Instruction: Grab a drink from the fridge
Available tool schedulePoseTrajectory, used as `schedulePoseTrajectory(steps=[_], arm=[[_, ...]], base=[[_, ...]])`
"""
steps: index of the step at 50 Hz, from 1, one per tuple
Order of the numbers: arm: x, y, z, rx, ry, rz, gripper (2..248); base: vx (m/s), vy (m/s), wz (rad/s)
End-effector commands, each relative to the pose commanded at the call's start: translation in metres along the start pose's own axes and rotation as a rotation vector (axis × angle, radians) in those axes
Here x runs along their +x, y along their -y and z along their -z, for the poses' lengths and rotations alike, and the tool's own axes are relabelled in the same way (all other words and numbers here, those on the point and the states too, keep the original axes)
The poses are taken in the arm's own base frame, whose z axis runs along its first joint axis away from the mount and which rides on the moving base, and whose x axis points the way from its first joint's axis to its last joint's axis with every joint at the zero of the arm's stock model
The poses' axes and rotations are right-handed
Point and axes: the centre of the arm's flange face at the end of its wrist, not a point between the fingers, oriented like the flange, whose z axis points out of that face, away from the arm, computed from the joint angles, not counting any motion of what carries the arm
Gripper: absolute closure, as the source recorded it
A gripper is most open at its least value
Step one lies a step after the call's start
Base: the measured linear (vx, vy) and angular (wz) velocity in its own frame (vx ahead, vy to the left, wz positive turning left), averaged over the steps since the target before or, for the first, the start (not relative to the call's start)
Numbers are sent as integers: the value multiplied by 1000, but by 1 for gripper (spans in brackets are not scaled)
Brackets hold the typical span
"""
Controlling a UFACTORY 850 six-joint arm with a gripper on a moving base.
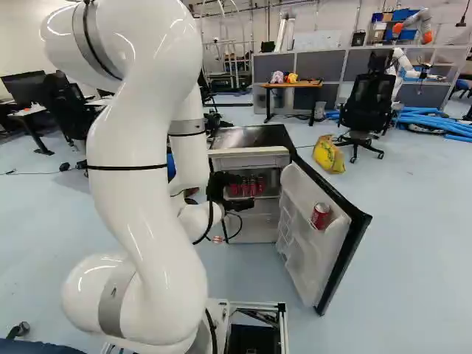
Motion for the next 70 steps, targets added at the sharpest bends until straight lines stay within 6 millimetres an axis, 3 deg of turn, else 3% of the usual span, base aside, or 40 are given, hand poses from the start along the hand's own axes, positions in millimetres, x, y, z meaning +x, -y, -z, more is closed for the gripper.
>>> schedulePoseTrajectory(steps=[32,70], arm=[[-22,7,-26,39,28,22,3],[-44,28,-59,242,-26,60,3]], base=[[0,0,0],[0,0,0]])
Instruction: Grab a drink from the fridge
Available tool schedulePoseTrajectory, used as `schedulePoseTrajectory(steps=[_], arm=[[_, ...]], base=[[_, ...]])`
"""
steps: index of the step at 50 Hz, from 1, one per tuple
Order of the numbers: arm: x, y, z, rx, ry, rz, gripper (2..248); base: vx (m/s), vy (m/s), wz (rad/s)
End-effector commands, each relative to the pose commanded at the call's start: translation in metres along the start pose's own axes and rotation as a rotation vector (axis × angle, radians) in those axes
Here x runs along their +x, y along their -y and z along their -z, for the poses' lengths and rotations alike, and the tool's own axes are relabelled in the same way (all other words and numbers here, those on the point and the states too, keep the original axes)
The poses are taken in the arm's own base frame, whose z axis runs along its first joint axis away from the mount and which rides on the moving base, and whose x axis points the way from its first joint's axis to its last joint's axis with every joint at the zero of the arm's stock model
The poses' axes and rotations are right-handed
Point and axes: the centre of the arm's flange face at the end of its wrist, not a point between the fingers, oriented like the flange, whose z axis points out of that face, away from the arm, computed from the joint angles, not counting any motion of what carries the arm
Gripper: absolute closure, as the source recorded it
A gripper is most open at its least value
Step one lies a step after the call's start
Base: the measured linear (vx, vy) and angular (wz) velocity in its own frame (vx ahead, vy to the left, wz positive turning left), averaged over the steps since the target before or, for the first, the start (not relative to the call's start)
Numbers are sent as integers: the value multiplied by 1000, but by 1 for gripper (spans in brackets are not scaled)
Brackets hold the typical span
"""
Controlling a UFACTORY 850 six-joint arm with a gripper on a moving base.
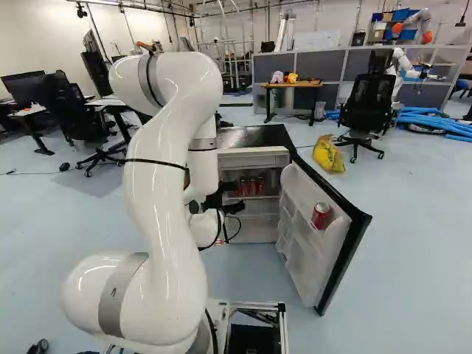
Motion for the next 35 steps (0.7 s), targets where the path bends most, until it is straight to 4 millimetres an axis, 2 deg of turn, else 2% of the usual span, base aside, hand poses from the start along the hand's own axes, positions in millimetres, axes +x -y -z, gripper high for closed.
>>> schedulePoseTrajectory(steps=[20,35], arm=[[-17,-13,-21,-26,18,-16,3],[-29,-24,-44,-46,8,-27,3]], base=[[0,0,0],[0,0,0]])
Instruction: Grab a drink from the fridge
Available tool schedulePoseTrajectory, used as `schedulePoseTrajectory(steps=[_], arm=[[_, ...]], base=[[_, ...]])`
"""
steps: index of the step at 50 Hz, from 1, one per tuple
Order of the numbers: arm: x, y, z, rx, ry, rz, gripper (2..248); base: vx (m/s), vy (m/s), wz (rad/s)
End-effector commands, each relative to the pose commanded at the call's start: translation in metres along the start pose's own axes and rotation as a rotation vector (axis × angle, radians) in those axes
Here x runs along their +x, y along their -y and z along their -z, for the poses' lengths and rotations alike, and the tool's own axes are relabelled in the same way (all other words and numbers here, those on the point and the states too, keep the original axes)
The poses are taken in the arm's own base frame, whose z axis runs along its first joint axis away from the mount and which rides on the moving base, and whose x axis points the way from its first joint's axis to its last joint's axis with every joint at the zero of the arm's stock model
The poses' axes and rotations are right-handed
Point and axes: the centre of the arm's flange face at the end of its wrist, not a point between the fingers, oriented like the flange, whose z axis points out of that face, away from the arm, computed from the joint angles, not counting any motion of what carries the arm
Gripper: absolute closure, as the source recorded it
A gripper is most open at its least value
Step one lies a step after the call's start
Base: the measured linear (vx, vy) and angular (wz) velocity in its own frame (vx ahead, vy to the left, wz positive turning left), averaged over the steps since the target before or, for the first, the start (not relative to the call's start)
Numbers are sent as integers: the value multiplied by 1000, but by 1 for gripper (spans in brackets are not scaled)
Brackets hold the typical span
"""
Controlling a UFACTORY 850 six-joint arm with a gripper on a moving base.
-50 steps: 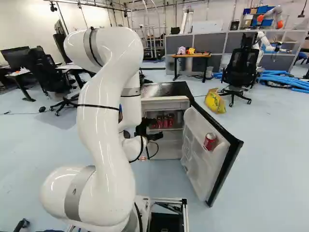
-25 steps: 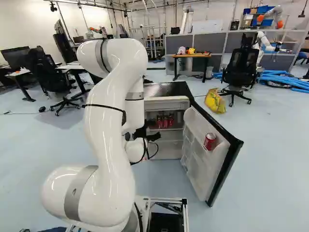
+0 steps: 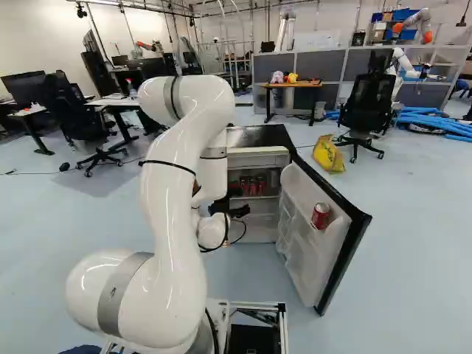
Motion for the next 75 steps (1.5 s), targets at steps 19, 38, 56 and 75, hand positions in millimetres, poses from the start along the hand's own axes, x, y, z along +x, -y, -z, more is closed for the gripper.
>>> schedulePoseTrajectory(steps=[19,38,56,75], arm=[[-12,-14,-41,-19,-38,-10,3],[-19,-29,-83,-18,-106,-16,3],[-13,-45,-108,-7,-159,-18,3],[-12,-59,-121,37,-185,-16,3]], base=[[0,0,0],[0,0,0],[0,0,0],[0,0,0]])
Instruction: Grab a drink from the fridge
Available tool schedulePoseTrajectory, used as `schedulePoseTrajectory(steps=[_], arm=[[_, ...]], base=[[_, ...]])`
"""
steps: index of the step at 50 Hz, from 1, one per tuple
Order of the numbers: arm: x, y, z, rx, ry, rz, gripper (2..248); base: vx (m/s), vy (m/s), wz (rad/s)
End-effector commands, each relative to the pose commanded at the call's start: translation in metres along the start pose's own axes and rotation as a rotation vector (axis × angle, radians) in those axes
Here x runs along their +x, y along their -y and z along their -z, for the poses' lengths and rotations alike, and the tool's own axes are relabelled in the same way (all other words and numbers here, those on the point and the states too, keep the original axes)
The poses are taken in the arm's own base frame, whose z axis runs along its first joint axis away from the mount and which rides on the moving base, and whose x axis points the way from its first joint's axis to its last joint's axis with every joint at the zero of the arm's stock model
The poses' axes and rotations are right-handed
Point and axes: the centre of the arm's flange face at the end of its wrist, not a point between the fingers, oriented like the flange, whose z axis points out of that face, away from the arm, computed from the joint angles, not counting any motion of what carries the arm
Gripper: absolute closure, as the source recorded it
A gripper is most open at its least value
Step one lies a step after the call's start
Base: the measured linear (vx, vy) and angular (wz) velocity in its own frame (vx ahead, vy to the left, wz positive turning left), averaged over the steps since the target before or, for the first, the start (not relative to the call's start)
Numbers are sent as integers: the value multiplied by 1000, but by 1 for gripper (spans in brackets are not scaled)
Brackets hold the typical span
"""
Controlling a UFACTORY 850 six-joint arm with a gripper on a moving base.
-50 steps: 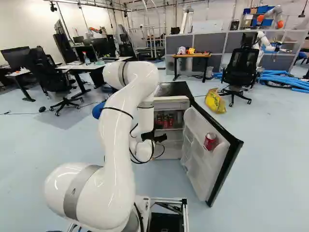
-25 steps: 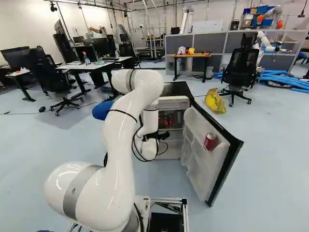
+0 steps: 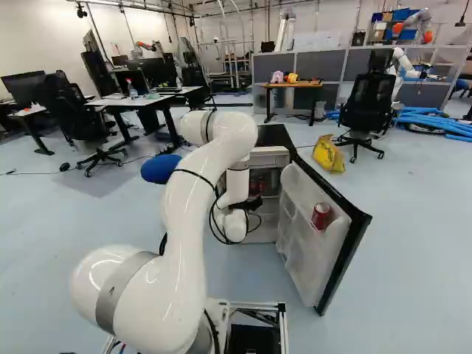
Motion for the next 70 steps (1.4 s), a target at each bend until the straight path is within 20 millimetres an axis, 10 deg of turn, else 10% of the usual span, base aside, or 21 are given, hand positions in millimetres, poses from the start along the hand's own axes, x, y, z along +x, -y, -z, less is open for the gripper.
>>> schedulePoseTrajectory(steps=[70], arm=[[-28,-11,-39,353,-59,35,3]], base=[[0,0,0]])
